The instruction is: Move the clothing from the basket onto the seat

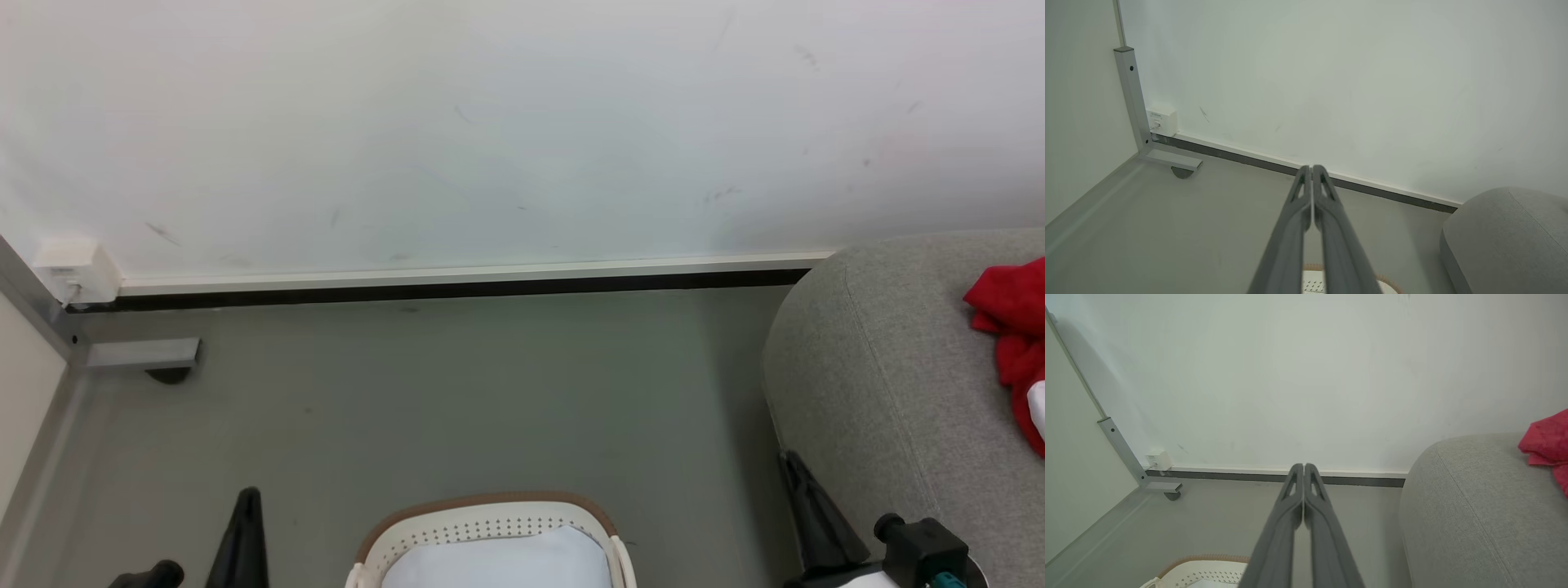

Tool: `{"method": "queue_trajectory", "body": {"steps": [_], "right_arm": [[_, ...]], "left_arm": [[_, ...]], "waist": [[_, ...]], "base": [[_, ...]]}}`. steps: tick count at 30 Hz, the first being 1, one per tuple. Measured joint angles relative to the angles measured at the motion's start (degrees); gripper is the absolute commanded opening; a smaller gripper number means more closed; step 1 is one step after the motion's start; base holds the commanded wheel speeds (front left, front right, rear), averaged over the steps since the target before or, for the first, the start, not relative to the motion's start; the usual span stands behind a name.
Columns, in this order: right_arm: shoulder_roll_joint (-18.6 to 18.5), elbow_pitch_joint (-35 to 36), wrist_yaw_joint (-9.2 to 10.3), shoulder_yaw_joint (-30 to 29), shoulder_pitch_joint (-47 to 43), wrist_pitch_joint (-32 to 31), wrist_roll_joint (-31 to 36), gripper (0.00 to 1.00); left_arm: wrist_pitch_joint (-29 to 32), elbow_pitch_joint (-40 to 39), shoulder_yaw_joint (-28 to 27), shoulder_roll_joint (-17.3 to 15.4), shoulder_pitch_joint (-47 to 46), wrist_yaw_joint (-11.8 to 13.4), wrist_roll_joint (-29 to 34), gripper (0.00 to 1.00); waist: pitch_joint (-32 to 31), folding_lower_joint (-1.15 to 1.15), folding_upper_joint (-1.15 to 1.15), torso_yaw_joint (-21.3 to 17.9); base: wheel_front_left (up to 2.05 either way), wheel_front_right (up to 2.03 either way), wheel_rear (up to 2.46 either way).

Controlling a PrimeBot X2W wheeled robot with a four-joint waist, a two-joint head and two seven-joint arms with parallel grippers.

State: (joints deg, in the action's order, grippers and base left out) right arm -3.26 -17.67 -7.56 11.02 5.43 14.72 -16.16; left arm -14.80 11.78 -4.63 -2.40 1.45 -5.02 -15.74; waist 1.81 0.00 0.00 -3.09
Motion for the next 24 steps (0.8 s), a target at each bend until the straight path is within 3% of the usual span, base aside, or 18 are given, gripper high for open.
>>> {"method": "queue_trajectory", "body": {"steps": [24], "right_arm": [[-0.5, 0.9, 0.00, -3.7, -0.2, -5.2, -23.6, 0.00]], "left_arm": [[6.3, 0.8, -0.4, 0.0, -1.5, -0.6, -22.3, 0.00]], "waist": [[-0.3, 0.00, 0.00, 0.6]], "base": [[0.00, 0.00, 0.00]]}}
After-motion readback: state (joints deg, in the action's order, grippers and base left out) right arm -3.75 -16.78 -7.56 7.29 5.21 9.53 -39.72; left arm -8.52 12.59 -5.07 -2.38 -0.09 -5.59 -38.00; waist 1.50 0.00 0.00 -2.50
